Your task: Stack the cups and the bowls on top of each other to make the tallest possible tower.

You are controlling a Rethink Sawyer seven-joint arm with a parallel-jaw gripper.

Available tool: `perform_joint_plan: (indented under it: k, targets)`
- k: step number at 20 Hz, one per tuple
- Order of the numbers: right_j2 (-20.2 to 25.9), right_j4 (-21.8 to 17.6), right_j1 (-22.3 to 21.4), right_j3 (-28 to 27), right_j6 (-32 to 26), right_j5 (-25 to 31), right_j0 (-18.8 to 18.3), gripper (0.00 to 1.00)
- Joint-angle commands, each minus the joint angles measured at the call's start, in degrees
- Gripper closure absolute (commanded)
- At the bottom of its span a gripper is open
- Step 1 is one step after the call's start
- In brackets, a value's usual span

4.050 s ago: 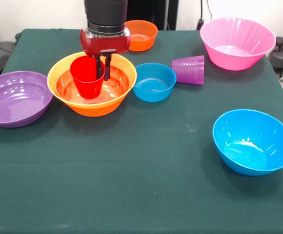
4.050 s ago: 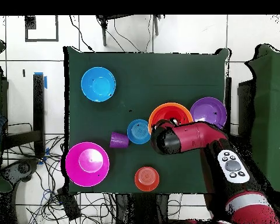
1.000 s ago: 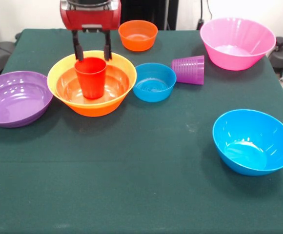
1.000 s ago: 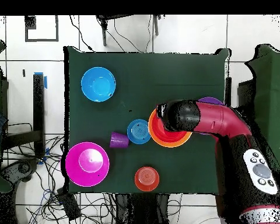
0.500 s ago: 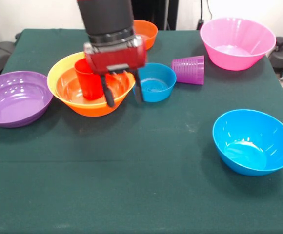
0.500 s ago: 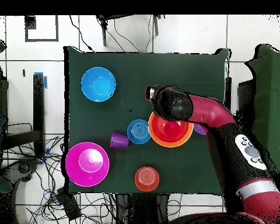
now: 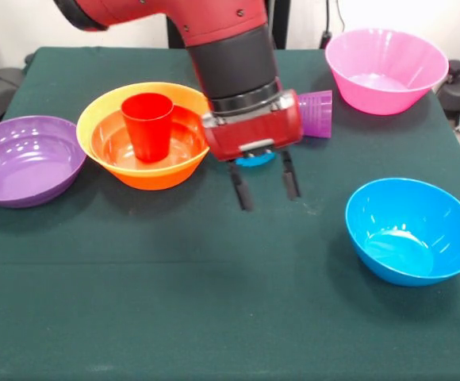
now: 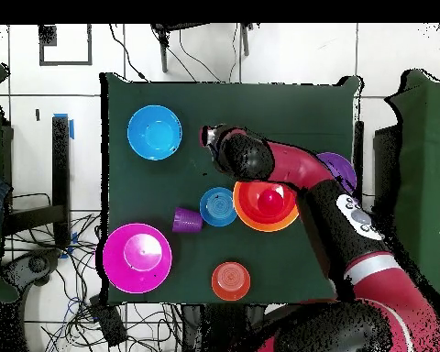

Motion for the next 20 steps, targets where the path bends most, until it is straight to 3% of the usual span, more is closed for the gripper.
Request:
perform_joint_plan:
  k: [1,12,20]
  targets:
    - [5.26,-0.02,3.27,-2.85,4.25,-4.77,0.43,0.0]
    - [10.35,0.64,2.85,1.0,6.85,-8.05,-2.98,0.0]
    - [8.29,1.41,4.95,-0.82,10.02,-12.73,-0.34,0.0]
